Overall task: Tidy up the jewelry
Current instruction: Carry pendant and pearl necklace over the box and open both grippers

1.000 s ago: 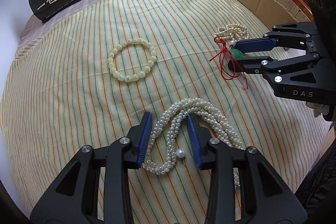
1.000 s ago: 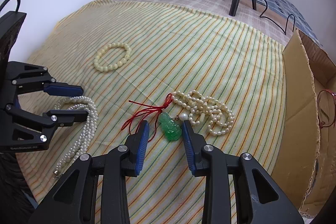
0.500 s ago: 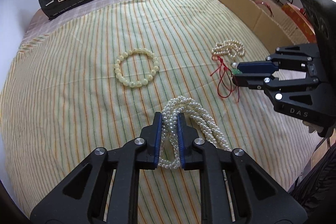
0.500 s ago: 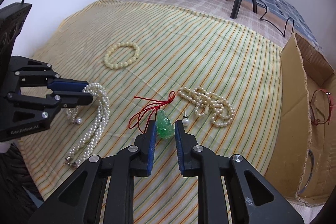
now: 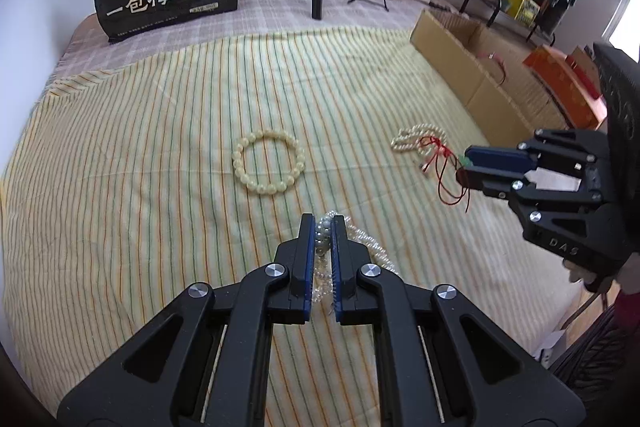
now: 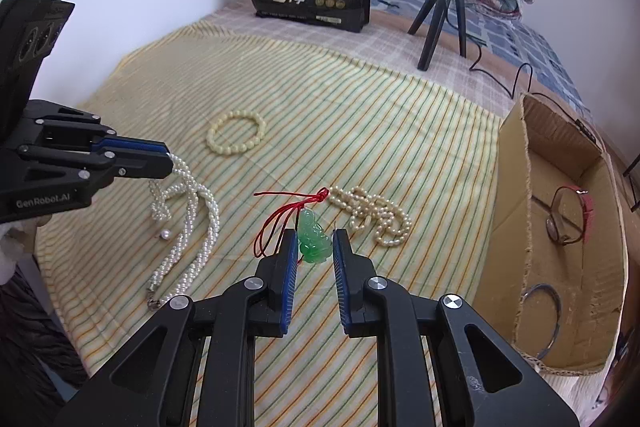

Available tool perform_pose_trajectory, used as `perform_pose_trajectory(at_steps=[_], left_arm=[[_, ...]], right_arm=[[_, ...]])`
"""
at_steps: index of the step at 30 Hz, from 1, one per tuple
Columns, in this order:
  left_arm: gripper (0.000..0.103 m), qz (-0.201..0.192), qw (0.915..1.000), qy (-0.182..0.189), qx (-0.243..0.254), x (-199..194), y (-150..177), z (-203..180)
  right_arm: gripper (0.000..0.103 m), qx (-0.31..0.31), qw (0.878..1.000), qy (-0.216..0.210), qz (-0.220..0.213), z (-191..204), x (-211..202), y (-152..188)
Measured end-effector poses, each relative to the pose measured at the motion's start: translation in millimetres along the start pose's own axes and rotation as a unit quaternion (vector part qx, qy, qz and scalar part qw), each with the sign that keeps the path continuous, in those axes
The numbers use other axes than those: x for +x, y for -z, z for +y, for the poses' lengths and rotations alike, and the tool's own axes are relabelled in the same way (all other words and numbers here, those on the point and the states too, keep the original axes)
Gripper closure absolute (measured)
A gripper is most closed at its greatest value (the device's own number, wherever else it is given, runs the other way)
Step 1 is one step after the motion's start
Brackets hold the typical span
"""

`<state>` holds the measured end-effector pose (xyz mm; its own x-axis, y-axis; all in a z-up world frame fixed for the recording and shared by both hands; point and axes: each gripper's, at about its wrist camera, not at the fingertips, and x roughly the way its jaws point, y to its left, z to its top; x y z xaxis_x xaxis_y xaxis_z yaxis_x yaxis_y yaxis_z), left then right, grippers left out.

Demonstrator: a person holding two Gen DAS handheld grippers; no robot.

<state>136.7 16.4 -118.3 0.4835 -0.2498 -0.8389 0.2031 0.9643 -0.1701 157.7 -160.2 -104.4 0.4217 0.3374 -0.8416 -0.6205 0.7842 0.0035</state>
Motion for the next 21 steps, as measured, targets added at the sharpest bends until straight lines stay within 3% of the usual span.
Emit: perform_pose_trajectory(at_steps=[10,21], left_arm=[[0.098,-0.072,0.9938,0.066,-0.054,-56,-30,-1],[0.098,-0.130,0.9857,0.097,-0.046,-99,-60,-28]], right_arm=[[0.087,0.013,0.999,0.012,-0.043,-9,-30,-10],[0.087,0.030,0.996,0.028,-0.073,-26,-59,-14]])
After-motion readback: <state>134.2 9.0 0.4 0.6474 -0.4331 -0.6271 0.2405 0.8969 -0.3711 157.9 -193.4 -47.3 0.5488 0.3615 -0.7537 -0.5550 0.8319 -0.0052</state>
